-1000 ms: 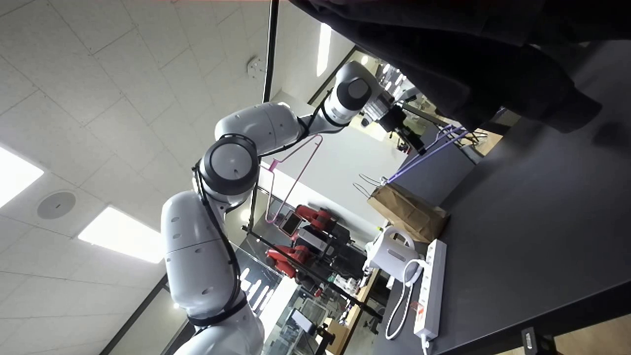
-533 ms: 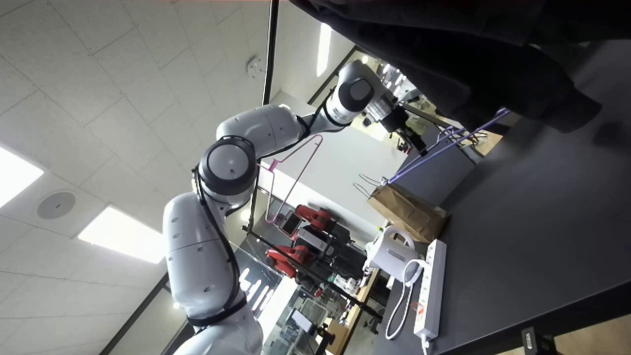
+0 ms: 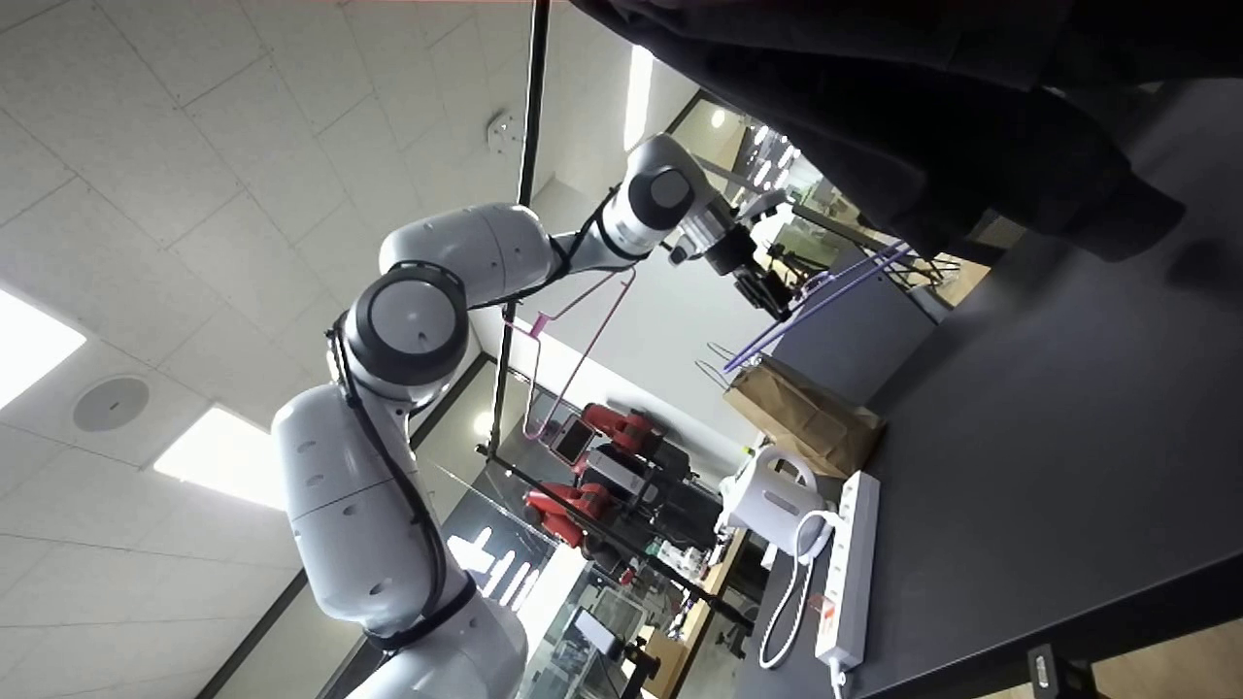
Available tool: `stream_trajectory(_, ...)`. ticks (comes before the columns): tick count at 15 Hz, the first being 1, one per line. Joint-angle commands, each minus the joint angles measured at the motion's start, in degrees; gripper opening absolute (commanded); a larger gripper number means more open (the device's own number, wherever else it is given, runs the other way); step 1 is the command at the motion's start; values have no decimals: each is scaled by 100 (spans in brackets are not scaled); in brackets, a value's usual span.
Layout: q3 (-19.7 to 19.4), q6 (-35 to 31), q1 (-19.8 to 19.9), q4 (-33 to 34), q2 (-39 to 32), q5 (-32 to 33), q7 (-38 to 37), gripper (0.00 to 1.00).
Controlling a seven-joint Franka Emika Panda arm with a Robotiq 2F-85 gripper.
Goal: Remove the hanger from the table and hang it on the rail
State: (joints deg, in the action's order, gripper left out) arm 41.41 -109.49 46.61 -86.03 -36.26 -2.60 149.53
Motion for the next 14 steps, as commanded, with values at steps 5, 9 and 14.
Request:
stream_trajectory(5,3282,-54,2218,-688,-933,1786,-11,4)
stream_trajectory(9,4803,117,3870,-1761,-1779,2948,-11,4)
stream_trajectory(14,6047,1002,5773,-3140,-3182,4138,1,4)
